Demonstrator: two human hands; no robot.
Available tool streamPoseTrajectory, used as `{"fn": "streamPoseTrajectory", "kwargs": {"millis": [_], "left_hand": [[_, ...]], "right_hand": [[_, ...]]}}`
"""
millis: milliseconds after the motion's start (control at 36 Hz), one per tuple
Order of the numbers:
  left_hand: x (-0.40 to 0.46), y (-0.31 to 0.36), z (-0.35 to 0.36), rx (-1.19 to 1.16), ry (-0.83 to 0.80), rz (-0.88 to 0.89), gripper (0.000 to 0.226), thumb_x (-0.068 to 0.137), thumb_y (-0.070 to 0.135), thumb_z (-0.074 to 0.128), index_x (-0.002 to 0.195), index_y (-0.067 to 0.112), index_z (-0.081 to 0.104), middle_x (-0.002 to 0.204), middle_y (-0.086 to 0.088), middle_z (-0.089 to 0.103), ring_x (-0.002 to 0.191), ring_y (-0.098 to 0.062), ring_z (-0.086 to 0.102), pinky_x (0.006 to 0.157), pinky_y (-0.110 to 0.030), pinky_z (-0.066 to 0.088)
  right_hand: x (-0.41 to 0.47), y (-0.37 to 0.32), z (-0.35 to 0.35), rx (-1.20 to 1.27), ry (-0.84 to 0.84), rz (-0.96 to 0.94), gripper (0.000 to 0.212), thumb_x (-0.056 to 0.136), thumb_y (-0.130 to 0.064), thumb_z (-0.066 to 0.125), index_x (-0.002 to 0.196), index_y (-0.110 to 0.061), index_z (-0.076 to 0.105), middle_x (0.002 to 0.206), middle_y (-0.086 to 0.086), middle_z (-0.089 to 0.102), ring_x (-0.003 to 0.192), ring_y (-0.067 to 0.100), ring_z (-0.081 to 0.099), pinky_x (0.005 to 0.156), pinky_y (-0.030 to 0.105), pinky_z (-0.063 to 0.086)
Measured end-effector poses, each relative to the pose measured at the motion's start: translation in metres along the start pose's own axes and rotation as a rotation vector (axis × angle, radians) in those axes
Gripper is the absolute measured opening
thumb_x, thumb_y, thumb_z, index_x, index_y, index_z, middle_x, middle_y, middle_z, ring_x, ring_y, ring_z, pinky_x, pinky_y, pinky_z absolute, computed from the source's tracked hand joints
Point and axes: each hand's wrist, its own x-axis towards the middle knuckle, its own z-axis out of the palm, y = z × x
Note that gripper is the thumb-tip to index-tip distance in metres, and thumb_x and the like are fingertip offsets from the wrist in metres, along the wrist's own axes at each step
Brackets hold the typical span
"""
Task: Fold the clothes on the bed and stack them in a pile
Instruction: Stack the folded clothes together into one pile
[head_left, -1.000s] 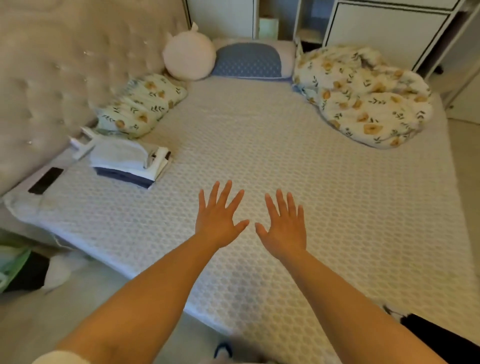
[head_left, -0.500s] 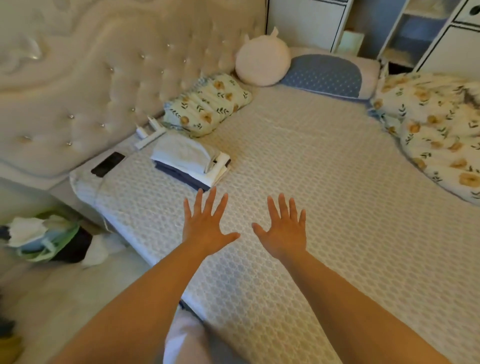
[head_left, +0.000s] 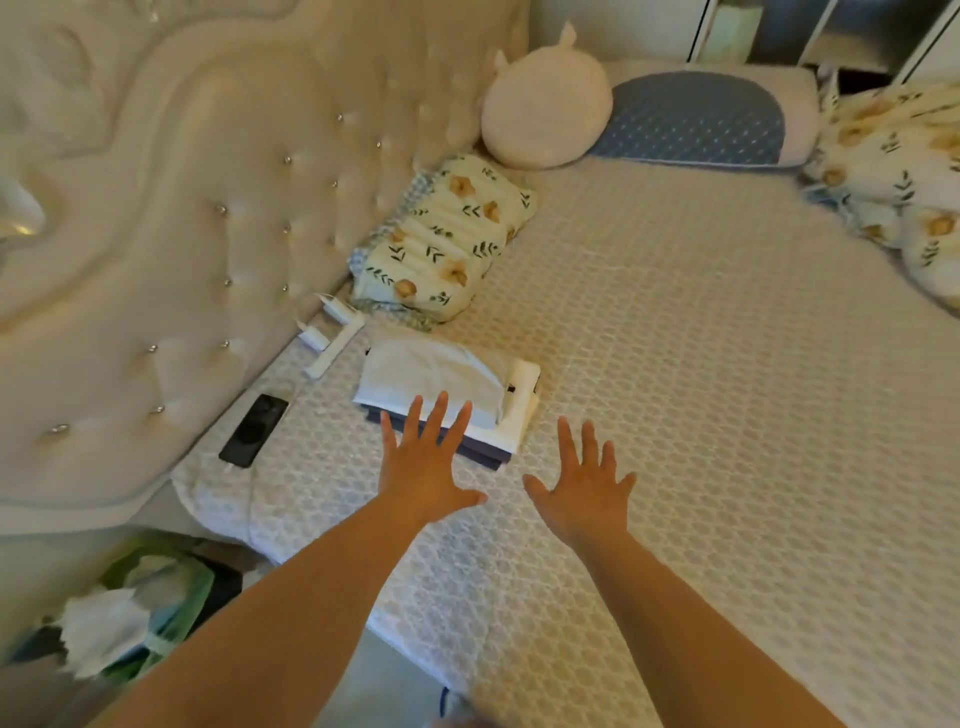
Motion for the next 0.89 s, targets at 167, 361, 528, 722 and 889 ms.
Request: {"fn": "streamPoseTrajectory", "kwargs": {"millis": [167, 361, 528, 722, 889], "left_hand": [[0.052, -0.038, 0.023, 0.037, -0.013, -0.019, 0.115, 0.069, 0.088, 0.041, 0.126, 0.037, -0.045, 0.156, 0.002, -0.028, 0.144, -0.031, -0.021, 0.11, -0.063, -0.01], [0.125, -0.083, 0.051, -0.049, -0.063, 0.013, 0.109, 0.074, 0.084, 0.042, 0.146, 0.035, -0.024, 0.159, 0.001, -0.019, 0.146, -0.027, -0.013, 0.112, -0.062, -0.005], [0.215, -0.161, 0.11, -0.09, -0.152, 0.011, 0.102, 0.076, 0.082, 0.04, 0.149, 0.036, -0.015, 0.159, -0.002, -0.017, 0.147, -0.029, -0.01, 0.112, -0.06, -0.003], [0.292, -0.207, 0.179, -0.449, -0.188, -0.26, 0.113, 0.07, 0.081, 0.052, 0.149, 0.036, -0.014, 0.16, -0.007, -0.006, 0.145, -0.034, 0.011, 0.112, -0.057, 0.017], [0.327, -0.205, 0.195, -0.786, -0.004, -0.391, 0.097, 0.069, 0.082, 0.049, 0.149, 0.043, 0.009, 0.15, -0.009, 0.021, 0.135, -0.035, 0.028, 0.103, -0.054, 0.035]], "right_hand": [[0.064, -0.021, 0.034, -0.065, -0.052, -0.07, 0.08, 0.091, -0.067, 0.027, 0.151, -0.031, -0.011, 0.16, 0.002, -0.011, 0.147, 0.026, -0.011, 0.116, 0.051, -0.001], [0.125, -0.058, 0.073, 0.068, -0.18, 0.06, 0.079, 0.091, -0.062, 0.038, 0.152, -0.029, 0.001, 0.16, 0.0, 0.004, 0.147, 0.025, 0.0, 0.117, 0.044, 0.012], [0.212, -0.088, 0.108, 0.415, -0.102, 0.271, 0.074, 0.093, -0.046, 0.052, 0.152, -0.024, 0.014, 0.155, 0.005, 0.024, 0.139, 0.03, 0.028, 0.107, 0.044, 0.032], [0.287, -0.098, 0.157, 0.772, 0.178, 0.585, 0.078, 0.084, -0.041, 0.067, 0.147, -0.013, 0.03, 0.146, 0.011, 0.038, 0.13, 0.032, 0.041, 0.104, 0.046, 0.039], [0.319, -0.091, 0.17, 0.761, 0.185, 0.736, 0.06, 0.082, -0.051, 0.065, 0.121, -0.006, 0.057, 0.117, 0.017, 0.062, 0.1, 0.035, 0.057, 0.077, 0.035, 0.042]]}}
